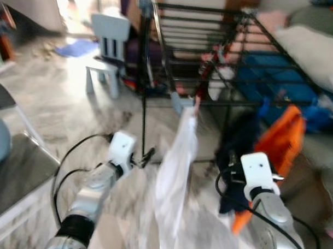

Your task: Hang hanger

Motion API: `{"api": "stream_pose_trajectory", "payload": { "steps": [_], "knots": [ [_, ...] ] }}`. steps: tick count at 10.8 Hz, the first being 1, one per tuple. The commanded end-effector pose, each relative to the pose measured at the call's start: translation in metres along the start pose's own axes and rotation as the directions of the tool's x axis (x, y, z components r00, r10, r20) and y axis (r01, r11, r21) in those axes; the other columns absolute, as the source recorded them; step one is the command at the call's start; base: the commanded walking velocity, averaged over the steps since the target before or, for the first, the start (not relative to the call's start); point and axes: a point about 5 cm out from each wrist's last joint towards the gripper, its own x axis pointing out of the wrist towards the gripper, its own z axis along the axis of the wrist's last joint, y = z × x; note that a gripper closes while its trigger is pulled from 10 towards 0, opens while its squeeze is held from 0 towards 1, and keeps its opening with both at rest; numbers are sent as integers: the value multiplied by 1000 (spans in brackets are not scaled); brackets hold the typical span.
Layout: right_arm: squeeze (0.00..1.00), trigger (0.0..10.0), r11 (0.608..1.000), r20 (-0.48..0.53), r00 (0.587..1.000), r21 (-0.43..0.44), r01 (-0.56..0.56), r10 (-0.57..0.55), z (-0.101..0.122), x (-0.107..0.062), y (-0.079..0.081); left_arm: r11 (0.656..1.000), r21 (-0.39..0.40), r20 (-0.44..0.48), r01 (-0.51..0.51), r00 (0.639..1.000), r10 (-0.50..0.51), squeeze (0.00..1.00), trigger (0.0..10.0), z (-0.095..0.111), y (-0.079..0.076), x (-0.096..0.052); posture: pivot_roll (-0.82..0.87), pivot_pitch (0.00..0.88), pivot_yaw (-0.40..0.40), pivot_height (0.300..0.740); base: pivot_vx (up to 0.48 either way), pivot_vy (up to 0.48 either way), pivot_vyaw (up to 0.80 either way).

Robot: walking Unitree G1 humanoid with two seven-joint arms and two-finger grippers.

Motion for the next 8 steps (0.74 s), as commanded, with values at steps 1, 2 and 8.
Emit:
{"api": "stream_pose_trajectory", "payload": {
  "steps": [1, 2, 8],
  "knots": [
    [0, 10000, 1000, 8, 1000, -2, 18, -18, 3, 1, -3, 999, 6, 30, 36, 999, -37, 0, 10000, 7, -7, 5, 49, 0, -49, 740, 0, 0, 0],
    [0, 10000, 1000, 6, 1000, 1, 19, -19, 2, 1, -3, 998, 1, 44, 63, 997, -63, 0, 10000, 8, -8, 4, 48, 0, -48, 740, 307, 0, 0],
    [0, 10000, 1000, 18, 999, 8, 27, -27, 4, 3, -2, 998, 24, 40, 57, 997, -58, 0, 10000, 6, -8, 3, 50, 0, -40, 740, 379, 0, 0]
  ]
}}
